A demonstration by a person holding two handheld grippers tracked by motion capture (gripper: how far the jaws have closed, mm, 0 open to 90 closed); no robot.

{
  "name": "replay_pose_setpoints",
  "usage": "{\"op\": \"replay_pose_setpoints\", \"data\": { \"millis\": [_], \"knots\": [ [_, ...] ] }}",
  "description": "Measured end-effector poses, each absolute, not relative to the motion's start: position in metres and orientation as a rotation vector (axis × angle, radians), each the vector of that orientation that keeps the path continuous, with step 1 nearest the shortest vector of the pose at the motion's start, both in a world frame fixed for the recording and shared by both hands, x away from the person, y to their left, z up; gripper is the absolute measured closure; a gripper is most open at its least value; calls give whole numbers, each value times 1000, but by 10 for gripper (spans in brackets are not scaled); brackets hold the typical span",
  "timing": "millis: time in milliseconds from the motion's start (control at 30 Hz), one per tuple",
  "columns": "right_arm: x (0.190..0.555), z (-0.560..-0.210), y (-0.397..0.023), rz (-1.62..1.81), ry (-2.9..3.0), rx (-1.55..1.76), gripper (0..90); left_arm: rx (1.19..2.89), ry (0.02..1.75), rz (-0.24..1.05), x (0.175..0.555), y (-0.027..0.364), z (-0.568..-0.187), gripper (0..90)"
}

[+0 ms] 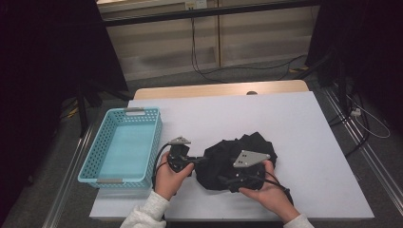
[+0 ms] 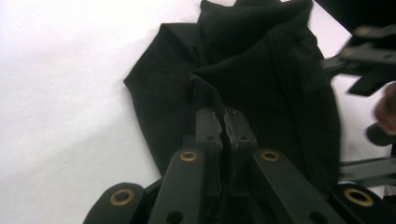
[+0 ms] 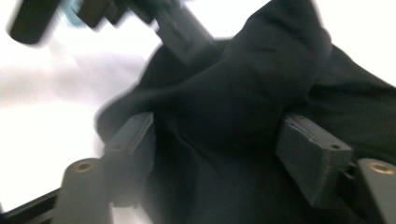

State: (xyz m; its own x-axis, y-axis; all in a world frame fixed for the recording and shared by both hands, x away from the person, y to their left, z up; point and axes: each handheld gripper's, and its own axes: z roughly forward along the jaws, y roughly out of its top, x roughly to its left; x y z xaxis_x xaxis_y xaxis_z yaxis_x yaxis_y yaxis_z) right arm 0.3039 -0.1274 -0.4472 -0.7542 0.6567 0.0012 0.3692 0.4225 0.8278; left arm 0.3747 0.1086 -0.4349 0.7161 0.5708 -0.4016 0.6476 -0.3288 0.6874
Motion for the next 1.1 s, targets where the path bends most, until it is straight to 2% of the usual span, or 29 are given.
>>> {"op": "replay_pose_setpoints", "data": {
  "millis": [67, 100, 167, 267, 433, 667, 1100],
  "knots": [
    [304, -452, -124, 1227, 2362, 872, 393, 2017, 921, -111, 374, 108, -434, 861],
    [304, -454, -124, 1198, 2338, 857, 462, 2013, 920, -110, 373, 107, -434, 861],
    [306, -456, -128, 1212, 2315, 845, 692, 2012, 914, -116, 373, 107, -433, 861],
    [309, -456, -136, 1249, 2341, 866, 872, 2009, 908, -122, 373, 106, -434, 860],
    [308, -453, -144, 1260, 2296, 894, 889, 1996, 911, -128, 374, 107, -435, 856],
    [304, -444, -179, 1299, 2218, 992, 890, 1984, 905, -129, 378, 112, -430, 833],
    [276, -461, -121, 1251, 2523, 740, 883, 1981, 917, -141, 382, 113, -431, 853]
  ]
}}
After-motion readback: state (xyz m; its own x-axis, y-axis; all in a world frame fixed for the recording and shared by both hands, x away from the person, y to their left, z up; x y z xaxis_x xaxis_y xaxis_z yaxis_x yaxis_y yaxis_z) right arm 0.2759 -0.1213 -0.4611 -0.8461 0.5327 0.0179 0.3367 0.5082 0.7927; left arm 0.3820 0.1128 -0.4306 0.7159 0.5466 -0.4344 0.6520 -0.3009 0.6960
